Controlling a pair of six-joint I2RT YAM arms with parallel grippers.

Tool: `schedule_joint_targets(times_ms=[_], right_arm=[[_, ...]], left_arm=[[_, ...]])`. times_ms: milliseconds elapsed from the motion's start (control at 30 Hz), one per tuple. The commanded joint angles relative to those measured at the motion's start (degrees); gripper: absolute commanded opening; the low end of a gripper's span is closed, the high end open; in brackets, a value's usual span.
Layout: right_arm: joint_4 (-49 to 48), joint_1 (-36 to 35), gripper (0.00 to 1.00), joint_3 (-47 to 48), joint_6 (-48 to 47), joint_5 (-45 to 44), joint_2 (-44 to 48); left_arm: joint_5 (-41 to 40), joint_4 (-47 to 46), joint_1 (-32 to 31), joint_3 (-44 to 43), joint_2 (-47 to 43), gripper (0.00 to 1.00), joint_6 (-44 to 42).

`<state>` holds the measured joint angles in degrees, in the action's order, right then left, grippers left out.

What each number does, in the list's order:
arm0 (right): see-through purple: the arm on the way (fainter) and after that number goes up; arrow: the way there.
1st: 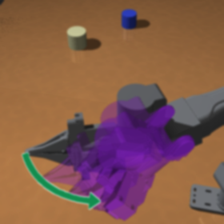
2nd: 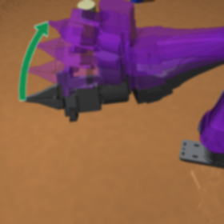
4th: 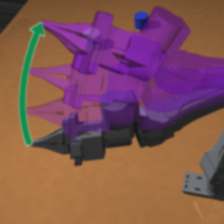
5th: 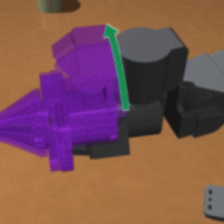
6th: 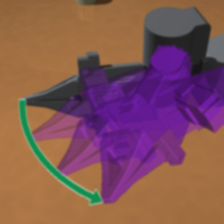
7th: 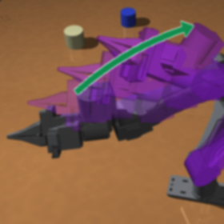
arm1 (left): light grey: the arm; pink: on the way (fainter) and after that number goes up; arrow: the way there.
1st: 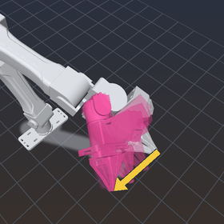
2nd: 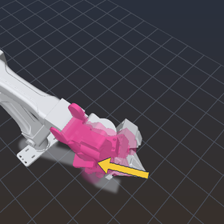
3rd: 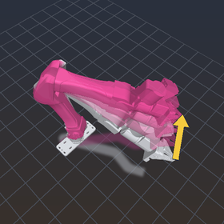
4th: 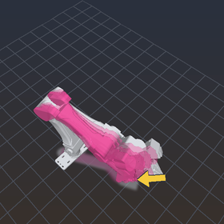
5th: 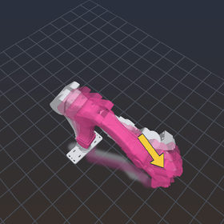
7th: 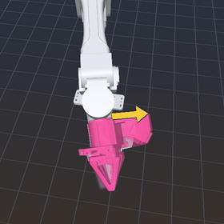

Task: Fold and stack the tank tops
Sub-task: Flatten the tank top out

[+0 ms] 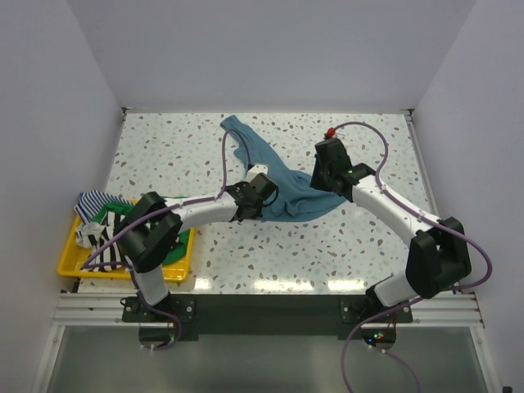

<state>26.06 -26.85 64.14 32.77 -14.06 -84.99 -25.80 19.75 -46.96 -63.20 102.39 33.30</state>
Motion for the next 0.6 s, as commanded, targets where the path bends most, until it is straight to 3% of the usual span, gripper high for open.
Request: schedule_joint_targets(times_ms=[0, 67, 200, 267, 567], right_arm=[[-1.28, 0.40, 0.22, -0.24, -1.05, -1.05, 1.76], [-1.37, 0.40, 0.22, -0.33, -1.05, -0.97, 1.58], [-1.54, 0.31, 0.22, -0.51, -1.13, -0.88, 1.49], [-1.46, 0.40, 0.22, -0.51, -1.31, -0.88, 1.32], [-1.81, 0.40, 0.22, -1.12, -1.31, -0.88, 1.14]], left_arm=[[-2.76, 1.17, -0.24, -3.15, -2.19, 0.00, -1.13], [-2.76, 1.52, -0.15, -3.59, -2.37, 0.00, -1.66], [-2.15, 1.87, -0.15, -3.86, -1.23, 0.21, -2.54], [-2.15, 2.22, -0.24, -3.86, -0.88, 0.27, -2.54], [-1.18, 2.58, -0.33, -2.98, -0.79, 0.37, -3.15]])
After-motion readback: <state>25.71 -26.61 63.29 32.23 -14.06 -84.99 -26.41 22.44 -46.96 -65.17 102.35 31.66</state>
